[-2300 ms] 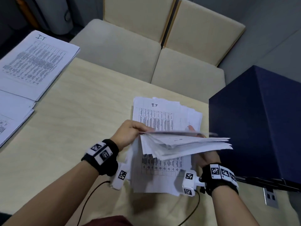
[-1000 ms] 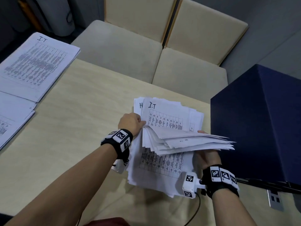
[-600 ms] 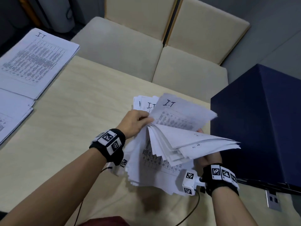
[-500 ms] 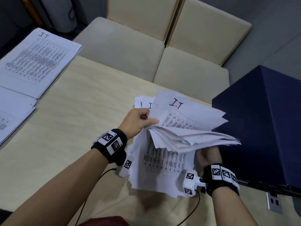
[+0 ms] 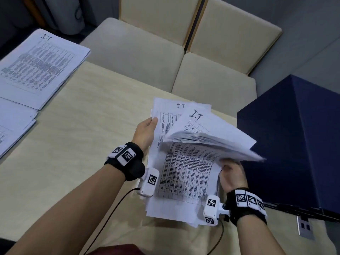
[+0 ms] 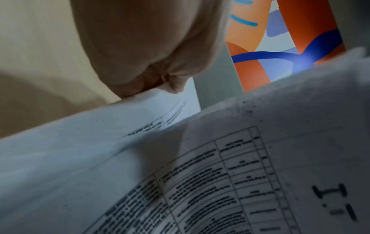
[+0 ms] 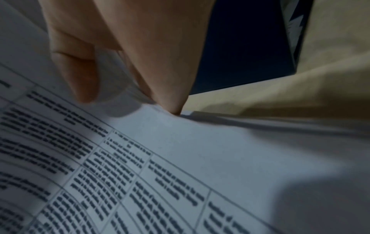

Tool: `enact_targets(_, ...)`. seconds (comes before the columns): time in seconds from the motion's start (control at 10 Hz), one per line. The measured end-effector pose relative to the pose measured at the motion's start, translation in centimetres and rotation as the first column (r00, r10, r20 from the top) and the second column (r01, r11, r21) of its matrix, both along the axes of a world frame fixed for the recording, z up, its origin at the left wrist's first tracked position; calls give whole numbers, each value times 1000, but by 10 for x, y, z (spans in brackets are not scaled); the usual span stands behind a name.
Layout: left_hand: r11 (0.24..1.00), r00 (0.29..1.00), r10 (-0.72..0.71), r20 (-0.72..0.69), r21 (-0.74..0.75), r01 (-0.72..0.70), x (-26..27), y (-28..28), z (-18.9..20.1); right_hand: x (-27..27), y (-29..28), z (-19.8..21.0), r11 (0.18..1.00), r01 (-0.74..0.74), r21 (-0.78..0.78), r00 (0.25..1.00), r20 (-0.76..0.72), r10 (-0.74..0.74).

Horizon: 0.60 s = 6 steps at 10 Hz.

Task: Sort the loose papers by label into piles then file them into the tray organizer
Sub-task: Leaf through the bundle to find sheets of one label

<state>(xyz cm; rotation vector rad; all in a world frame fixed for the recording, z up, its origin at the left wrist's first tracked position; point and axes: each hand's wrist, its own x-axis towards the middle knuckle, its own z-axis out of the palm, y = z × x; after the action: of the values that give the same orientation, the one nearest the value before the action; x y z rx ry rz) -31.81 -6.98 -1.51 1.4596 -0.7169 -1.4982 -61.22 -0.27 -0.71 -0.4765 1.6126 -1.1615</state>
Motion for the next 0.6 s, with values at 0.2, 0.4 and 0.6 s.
enact_targets(0.2,960,961,-192,-200,166,226,-2,1,34,14,-6,26,989,-133,58,977,175,122)
enact_targets(0.4,911,900,-322,-293,165,379,0,1,39,14,2,33,979,-175,109,982,88,166)
enact_targets(0.6,966,912,-221,346,206,156,4,-11,14,18,-5,25,989,-109,-98,992,49,114)
